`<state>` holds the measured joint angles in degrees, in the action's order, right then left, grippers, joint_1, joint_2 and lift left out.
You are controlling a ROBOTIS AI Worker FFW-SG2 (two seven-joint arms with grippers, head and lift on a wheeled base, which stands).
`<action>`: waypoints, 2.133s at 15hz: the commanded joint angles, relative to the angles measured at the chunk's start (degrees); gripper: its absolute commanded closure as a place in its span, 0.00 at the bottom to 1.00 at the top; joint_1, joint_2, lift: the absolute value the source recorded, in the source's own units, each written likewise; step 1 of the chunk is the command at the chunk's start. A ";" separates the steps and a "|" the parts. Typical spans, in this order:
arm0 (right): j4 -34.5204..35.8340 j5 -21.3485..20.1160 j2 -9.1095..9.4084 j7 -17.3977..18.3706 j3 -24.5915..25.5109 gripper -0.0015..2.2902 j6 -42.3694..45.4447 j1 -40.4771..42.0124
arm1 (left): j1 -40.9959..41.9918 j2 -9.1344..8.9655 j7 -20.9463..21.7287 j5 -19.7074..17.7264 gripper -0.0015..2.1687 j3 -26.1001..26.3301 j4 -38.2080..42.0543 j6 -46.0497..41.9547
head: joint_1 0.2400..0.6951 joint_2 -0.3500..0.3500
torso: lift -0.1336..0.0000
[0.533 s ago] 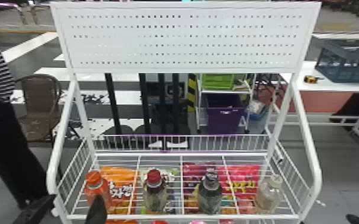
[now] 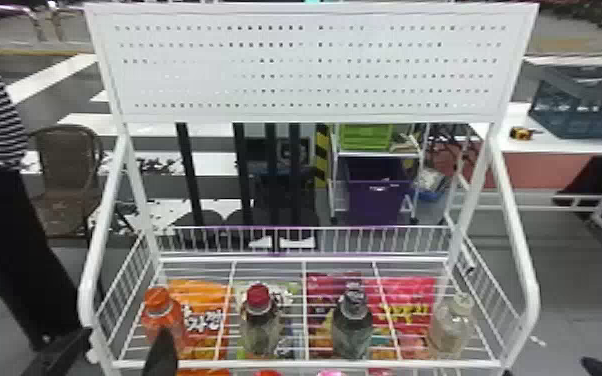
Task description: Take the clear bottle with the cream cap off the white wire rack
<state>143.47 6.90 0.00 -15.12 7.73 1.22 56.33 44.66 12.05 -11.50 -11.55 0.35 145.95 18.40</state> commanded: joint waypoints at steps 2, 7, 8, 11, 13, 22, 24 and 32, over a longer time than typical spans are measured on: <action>-3.98 -0.66 0.05 0.26 -0.09 0.06 1.46 -2.37 | 0.52 0.08 0.25 0.04 0.07 0.09 0.13 -0.69 | 0.57 0.50 | 1.00; -27.01 -2.94 0.05 0.26 -0.97 0.06 12.18 -16.34 | 0.34 0.34 0.16 0.74 0.07 1.14 0.13 -0.16 | 0.57 0.50 | 1.00; -32.02 -3.03 0.05 0.26 -1.23 0.06 14.64 -19.33 | 0.43 0.34 0.16 1.35 0.07 1.67 0.13 0.02 | 0.57 0.50 | 1.00; -45.56 -3.03 0.05 0.26 -2.37 0.06 22.38 -27.68 | 0.17 0.52 -0.19 2.41 0.07 2.90 0.22 1.77 | 0.57 0.50 | 1.00; -51.18 -4.09 0.05 1.93 -2.64 0.06 23.61 -31.81 | 0.08 0.52 -0.55 2.59 0.07 3.25 0.39 1.95 | 0.57 0.50 | 1.00; -62.34 -4.17 0.05 4.92 -3.16 0.06 23.08 -41.13 | 0.43 0.96 -0.72 4.69 0.07 5.71 1.09 1.95 | 0.57 0.50 | 1.00; -63.22 -4.88 0.05 5.36 -3.25 0.06 22.38 -42.89 | 0.61 1.05 -0.72 4.69 0.07 5.71 1.09 1.95 | 0.57 0.50 | 1.00; -63.57 -6.55 0.05 7.47 -3.43 0.45 12.88 -46.67 | 1.22 1.40 -0.81 4.78 0.07 5.36 1.45 1.95 | 0.57 0.50 | 1.00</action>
<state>79.09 0.68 0.00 -8.20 4.37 15.93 9.43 45.87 13.44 -12.31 -6.77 5.74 147.47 20.35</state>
